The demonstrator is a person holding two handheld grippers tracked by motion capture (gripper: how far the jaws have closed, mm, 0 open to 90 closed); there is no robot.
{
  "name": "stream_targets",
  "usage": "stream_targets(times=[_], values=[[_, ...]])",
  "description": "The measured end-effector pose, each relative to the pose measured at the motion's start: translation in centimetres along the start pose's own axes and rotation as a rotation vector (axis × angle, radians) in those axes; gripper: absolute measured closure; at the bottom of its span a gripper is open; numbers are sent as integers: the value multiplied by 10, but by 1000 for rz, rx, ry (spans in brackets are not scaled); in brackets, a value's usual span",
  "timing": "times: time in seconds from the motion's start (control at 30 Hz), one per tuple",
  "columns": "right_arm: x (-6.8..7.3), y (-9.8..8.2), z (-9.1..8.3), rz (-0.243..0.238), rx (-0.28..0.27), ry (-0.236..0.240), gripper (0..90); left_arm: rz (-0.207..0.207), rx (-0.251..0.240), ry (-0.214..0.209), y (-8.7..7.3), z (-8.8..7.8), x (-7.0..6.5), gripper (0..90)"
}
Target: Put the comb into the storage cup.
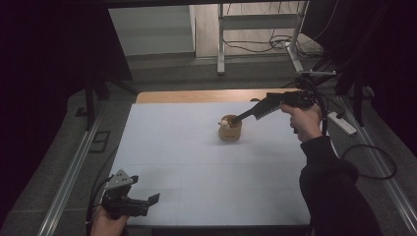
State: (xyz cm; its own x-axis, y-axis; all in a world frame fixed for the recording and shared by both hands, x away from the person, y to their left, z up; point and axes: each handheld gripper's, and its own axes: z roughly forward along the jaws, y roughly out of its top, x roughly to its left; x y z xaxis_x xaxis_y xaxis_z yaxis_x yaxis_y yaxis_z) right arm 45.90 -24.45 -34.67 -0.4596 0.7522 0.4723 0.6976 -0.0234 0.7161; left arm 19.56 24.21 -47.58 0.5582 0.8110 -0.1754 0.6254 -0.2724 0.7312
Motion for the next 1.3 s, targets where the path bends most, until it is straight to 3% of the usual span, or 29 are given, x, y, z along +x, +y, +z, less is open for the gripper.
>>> stream_targets(times=[0.9,1.3], values=[[8,-8,37,-32,45,-35,841,-1,1,-4,0,0,0,0],[5,-15,54,-14,64,-32,841,-2,4,-5,0,0,1,0]])
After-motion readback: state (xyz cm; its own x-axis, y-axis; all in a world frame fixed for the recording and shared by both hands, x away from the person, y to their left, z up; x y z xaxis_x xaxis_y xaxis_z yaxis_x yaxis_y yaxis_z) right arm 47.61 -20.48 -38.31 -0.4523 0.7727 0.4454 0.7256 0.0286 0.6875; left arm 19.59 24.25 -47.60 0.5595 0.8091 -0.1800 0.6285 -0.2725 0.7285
